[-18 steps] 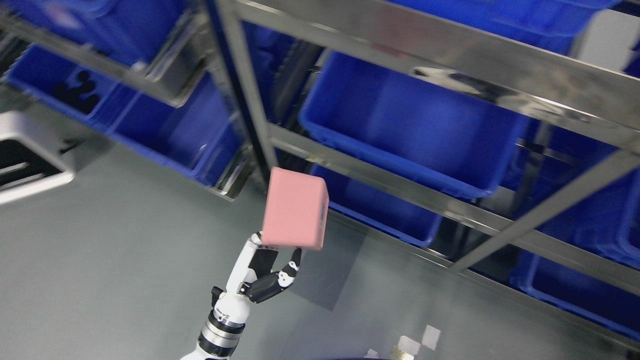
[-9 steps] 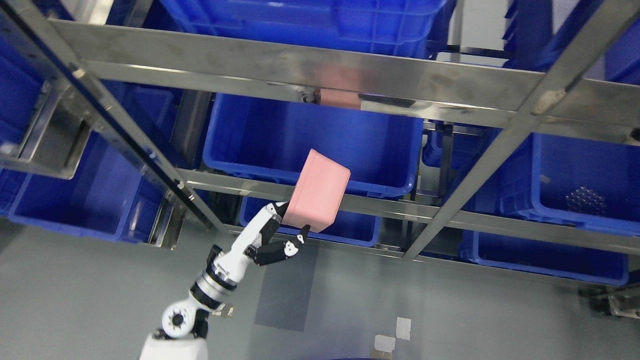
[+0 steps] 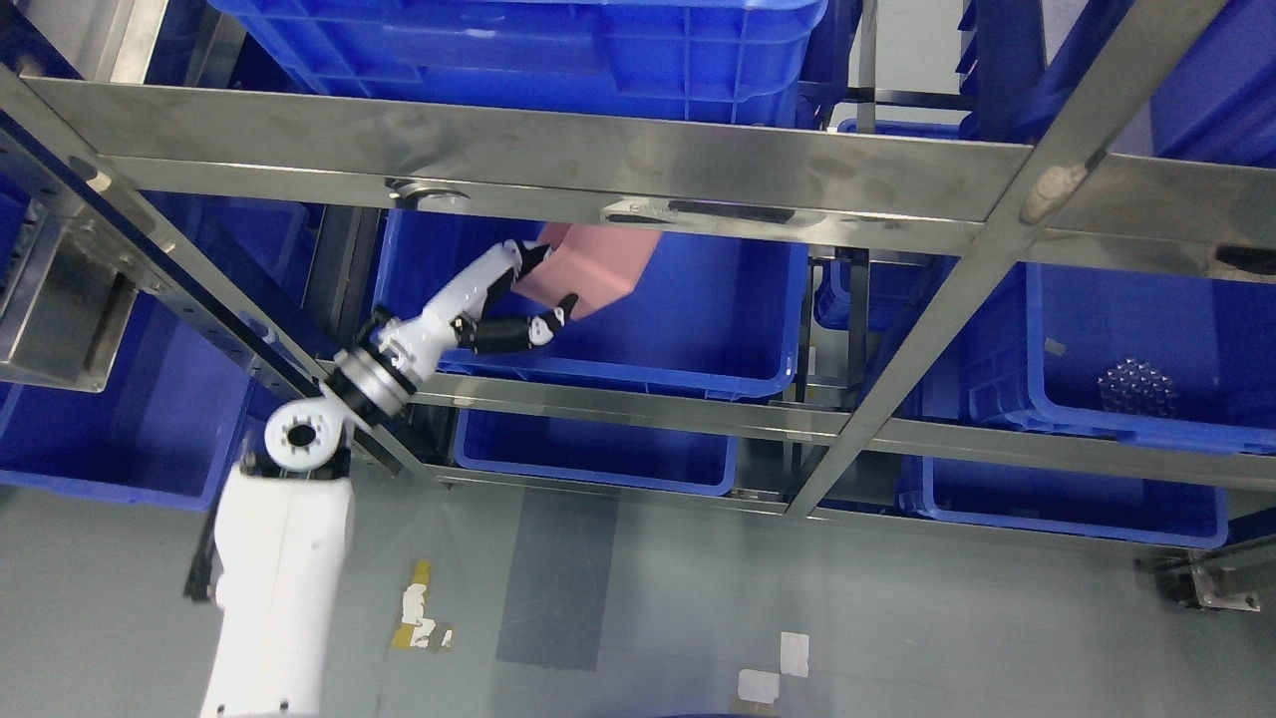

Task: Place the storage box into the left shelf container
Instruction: 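Reach the left hand into the blue bin and lower the pink box, then open the left hand and withdraw it from the blue bin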

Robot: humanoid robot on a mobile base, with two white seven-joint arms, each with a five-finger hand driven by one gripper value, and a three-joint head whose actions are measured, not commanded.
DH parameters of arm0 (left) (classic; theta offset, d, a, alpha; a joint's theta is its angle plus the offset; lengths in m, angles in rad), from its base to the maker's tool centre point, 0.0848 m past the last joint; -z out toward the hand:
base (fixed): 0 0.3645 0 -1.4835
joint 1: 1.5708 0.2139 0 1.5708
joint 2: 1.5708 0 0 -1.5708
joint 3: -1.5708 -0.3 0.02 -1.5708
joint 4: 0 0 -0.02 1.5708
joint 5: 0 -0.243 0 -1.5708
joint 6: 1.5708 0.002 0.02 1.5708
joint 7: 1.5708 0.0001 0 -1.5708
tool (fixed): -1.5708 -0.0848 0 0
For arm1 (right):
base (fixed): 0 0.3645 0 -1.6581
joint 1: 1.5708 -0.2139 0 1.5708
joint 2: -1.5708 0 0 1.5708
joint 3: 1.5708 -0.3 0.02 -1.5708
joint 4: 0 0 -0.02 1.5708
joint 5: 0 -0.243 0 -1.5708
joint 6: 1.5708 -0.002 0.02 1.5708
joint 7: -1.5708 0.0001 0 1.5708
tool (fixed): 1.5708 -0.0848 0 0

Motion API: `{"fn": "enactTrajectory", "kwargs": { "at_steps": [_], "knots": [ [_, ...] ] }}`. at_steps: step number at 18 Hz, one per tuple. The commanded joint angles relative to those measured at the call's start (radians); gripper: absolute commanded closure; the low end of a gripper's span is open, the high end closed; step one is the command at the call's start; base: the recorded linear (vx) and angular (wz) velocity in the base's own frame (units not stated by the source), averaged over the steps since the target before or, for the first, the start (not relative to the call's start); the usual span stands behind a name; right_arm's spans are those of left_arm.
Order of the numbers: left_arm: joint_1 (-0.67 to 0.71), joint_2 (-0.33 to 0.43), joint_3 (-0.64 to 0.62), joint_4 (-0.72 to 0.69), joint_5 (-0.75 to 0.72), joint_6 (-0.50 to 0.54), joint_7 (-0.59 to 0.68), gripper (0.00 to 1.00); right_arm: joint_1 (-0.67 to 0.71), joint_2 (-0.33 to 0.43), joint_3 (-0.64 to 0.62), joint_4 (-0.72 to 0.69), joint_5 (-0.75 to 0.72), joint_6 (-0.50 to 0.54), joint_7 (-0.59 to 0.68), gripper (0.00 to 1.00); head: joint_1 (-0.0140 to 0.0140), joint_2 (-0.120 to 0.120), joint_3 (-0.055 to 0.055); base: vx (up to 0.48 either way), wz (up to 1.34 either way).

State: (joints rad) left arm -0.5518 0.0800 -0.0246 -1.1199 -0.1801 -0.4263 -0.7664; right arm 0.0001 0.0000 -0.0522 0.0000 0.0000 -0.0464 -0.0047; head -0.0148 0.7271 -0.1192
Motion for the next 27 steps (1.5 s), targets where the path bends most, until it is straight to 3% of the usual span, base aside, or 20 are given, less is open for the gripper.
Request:
{"fn": "enactTrajectory", "kwargs": {
  "at_steps": [1,4,8,10,12,13,16,18,21,24,27],
  "knots": [
    [-0.227,-0.002,-0.007,0.336,-0.312,0.008,-0.001,0.96,-0.005,-0.017,0.000,-0.017,-0.021,-0.004,0.003,0.00,0.0000,0.000,0.000,-0.005,0.02],
    [-0.234,-0.037,-0.081,0.397,-0.413,-0.003,0.010,0.95,-0.005,-0.017,0.000,-0.017,-0.021,-0.004,0.002,0.00,0.0000,0.000,0.000,-0.005,0.01],
    [-0.269,-0.063,-0.086,0.416,-0.449,-0.003,0.027,0.93,-0.005,-0.017,0.000,-0.017,-0.021,-0.004,0.002,0.00,0.0000,0.000,0.000,0.000,0.00],
    [-0.273,-0.063,-0.086,0.414,-0.449,-0.003,0.061,0.86,-0.005,-0.017,0.000,-0.017,-0.021,-0.003,0.002,0.00,0.0000,0.000,0.000,0.000,0.00],
    [-0.272,-0.063,-0.084,0.414,-0.449,-0.003,0.081,0.67,-0.005,-0.017,0.000,-0.017,-0.021,-0.004,0.002,0.00,0.0000,0.000,0.000,0.000,0.00],
    [-0.272,-0.063,-0.075,0.414,-0.447,-0.002,0.090,0.51,-0.005,-0.017,0.000,-0.017,-0.021,-0.003,0.002,0.00,0.0000,0.000,0.000,0.000,0.00],
    [-0.272,-0.063,-0.014,0.399,-0.435,-0.002,0.091,0.23,-0.003,-0.017,0.000,-0.017,-0.021,-0.003,0.002,0.00,0.0000,0.000,0.000,0.000,0.00],
    [-0.266,-0.063,0.110,0.317,-0.411,0.012,0.096,0.12,-0.003,-0.017,0.000,-0.017,-0.021,-0.003,0.002,0.00,0.0000,0.000,0.000,0.000,0.00],
    [-0.238,-0.063,0.137,0.249,-0.134,0.073,0.195,0.02,-0.003,-0.017,0.000,-0.017,-0.021,-0.003,0.003,0.00,0.0000,0.000,0.000,0.000,0.00],
    [-0.124,-0.063,0.123,0.059,0.032,0.159,0.434,0.01,-0.005,-0.017,0.000,-0.017,-0.021,-0.003,0.002,0.00,0.0000,0.000,0.000,0.000,0.00],
    [0.048,-0.063,0.082,-0.211,0.129,0.261,0.551,0.00,-0.005,-0.017,0.000,-0.017,-0.021,-0.003,0.002,0.00,0.0000,0.000,0.000,0.000,0.00]
  ]
}}
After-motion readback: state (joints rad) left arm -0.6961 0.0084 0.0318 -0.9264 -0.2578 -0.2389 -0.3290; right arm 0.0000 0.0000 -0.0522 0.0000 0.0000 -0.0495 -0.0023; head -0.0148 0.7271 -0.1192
